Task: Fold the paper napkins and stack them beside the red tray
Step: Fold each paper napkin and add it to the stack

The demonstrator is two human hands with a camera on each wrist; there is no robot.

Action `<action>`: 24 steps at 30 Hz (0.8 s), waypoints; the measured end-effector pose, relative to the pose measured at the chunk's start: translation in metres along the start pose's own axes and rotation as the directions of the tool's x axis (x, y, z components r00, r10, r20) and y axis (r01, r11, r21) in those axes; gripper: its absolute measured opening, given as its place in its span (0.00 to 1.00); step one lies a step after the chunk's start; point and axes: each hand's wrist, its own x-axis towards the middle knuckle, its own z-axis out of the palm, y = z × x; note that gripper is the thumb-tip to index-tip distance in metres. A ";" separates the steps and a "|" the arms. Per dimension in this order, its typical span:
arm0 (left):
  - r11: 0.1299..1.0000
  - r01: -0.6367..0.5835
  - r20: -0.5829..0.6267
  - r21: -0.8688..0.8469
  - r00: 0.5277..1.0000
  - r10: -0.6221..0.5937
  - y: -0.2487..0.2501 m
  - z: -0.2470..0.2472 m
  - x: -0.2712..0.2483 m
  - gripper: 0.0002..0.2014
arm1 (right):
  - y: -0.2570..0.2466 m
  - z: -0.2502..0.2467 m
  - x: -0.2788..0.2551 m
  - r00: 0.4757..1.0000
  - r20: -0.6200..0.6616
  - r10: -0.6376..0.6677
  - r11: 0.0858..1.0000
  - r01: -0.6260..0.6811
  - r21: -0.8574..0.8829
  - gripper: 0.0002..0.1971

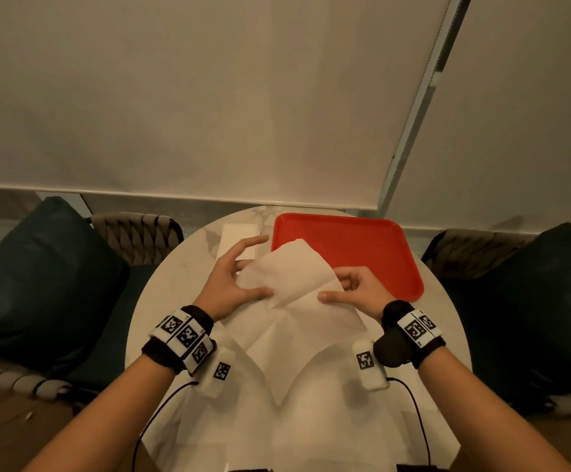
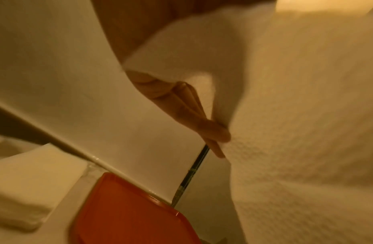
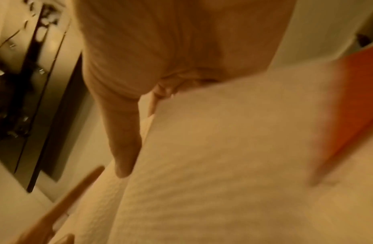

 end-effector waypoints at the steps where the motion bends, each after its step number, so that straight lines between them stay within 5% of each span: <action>1: 1.000 0.019 -0.043 -0.016 0.999 -0.019 -0.002 -0.001 -0.002 0.41 | 0.001 0.001 -0.001 1.000 -0.003 0.023 0.999 -0.023 0.025 0.18; 8: 0.993 0.074 -0.198 0.087 0.979 -0.056 -0.019 -0.003 -0.010 0.30 | 0.015 0.004 0.001 0.985 -0.114 0.132 0.990 -0.125 0.068 0.17; 12: 0.991 -0.006 -0.130 0.131 0.991 0.023 -0.021 0.008 -0.015 0.39 | 0.015 0.008 0.005 0.969 -0.188 0.159 0.936 -0.088 0.340 0.19; 16: 0.997 -0.024 -0.154 0.071 0.987 0.035 -0.025 0.017 -0.018 0.44 | 0.022 0.018 0.004 0.970 -0.169 0.173 0.958 -0.126 0.258 0.23; 20: 0.946 -0.117 -0.030 0.301 0.991 0.131 -0.035 0.027 -0.021 0.33 | 0.026 0.030 0.008 0.963 -0.200 0.178 0.956 -0.122 0.266 0.22; 24: 0.929 -0.123 -0.018 0.348 0.990 0.138 -0.047 0.045 -0.023 0.16 | 0.022 0.041 0.012 0.971 -0.193 0.138 0.957 -0.080 0.279 0.16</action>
